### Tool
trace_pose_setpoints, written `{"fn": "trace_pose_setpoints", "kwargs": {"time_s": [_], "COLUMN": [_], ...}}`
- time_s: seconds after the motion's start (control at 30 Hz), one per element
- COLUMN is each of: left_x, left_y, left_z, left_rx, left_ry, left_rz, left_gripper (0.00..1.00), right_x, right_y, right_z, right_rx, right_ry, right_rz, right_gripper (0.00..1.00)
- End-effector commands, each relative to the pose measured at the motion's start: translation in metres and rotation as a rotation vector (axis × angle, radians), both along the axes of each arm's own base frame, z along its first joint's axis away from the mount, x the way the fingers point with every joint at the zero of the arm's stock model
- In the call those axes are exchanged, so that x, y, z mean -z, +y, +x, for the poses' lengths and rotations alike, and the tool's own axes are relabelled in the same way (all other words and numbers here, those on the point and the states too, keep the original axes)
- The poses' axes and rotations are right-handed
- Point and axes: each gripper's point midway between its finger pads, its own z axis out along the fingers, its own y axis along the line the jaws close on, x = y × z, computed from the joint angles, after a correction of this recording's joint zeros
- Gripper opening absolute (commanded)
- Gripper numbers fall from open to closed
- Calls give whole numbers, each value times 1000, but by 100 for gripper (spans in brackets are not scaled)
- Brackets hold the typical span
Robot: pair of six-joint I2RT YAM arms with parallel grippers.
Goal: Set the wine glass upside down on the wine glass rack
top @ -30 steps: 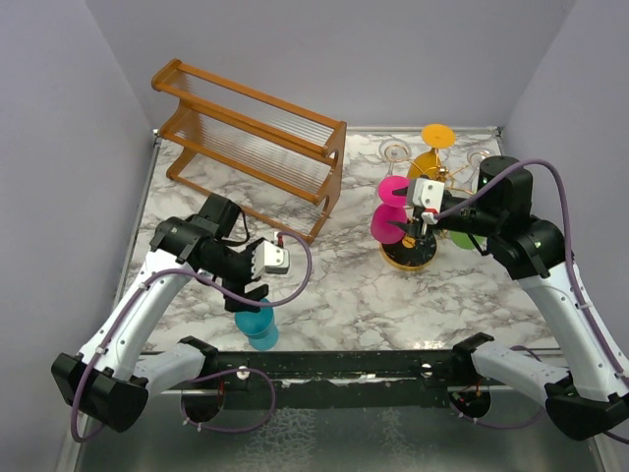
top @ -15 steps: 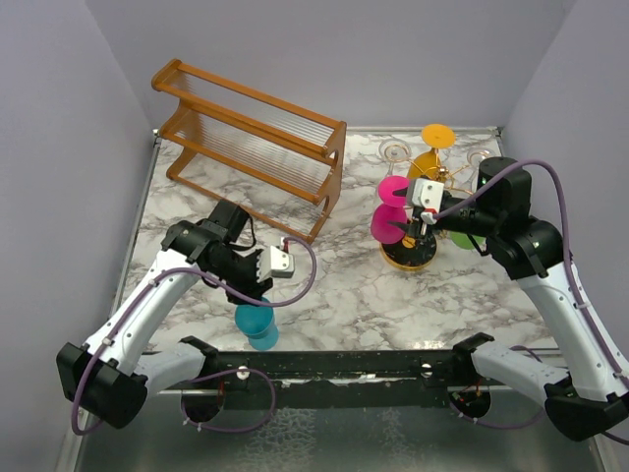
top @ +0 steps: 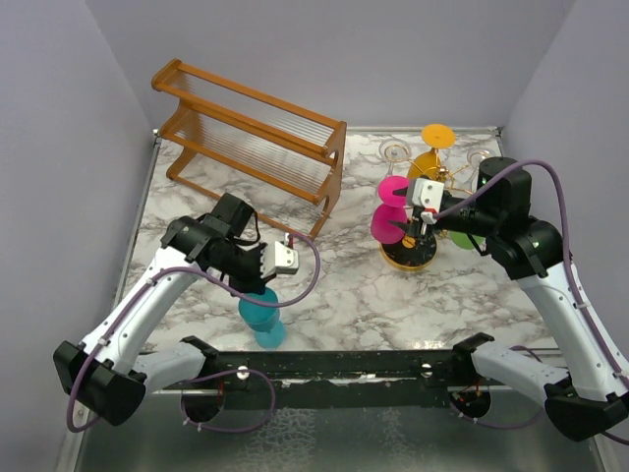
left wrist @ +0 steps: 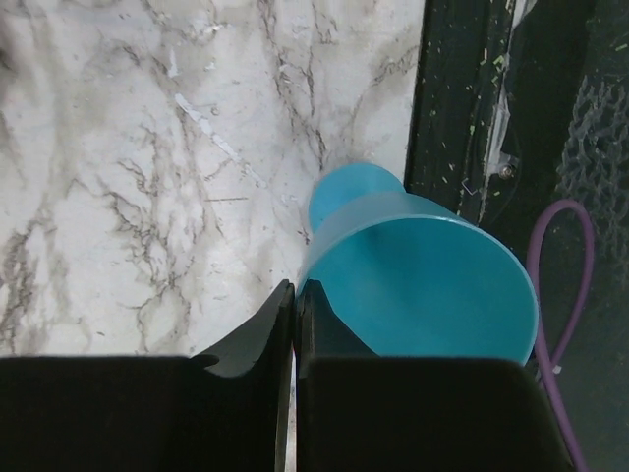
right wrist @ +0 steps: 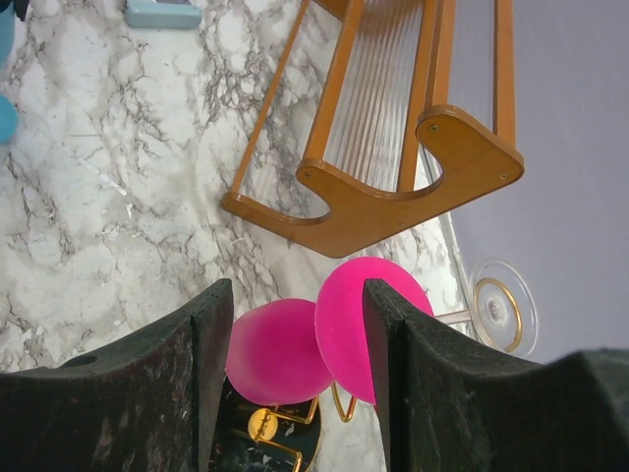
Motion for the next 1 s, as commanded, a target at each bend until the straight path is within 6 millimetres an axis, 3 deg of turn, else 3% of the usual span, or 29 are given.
{"fn": "trace_pose_setpoints", "kwargs": {"time_s": [0.0, 0.23, 0.37, 0.47, 0.73, 0.83, 0.97], "left_x": [-33, -101, -141, -165, -249, -280, -320], "left_y": [-14, -42, -58, -65, -66, -64, -69], "left_z": [11, 42, 60, 68, 96, 109, 127], "left_rx": [-3, -78, -167, -201, -343, -410, -496], "left_ry": [-86, -269, -307, -328, -478, -541, -573], "left_rz": [-93, -297, -411, -470, -605, -661, -764], "left_gripper": [0, 0, 0, 0, 0, 0, 0], "right_x": [-8, -16, -27, -39, -74, -85, -91], "right_y": [-1, -6, -11, -9, 3, 7, 7], "right_z": [-1, 8, 22, 19, 14, 19, 42], "right_rx": [3, 64, 154, 150, 123, 154, 244], "right_ry": [-24, -12, 20, 30, 117, 170, 313], "right_rz": [22, 49, 90, 120, 225, 300, 420], "right_gripper": [55, 56, 56, 57, 57, 57, 53]}}
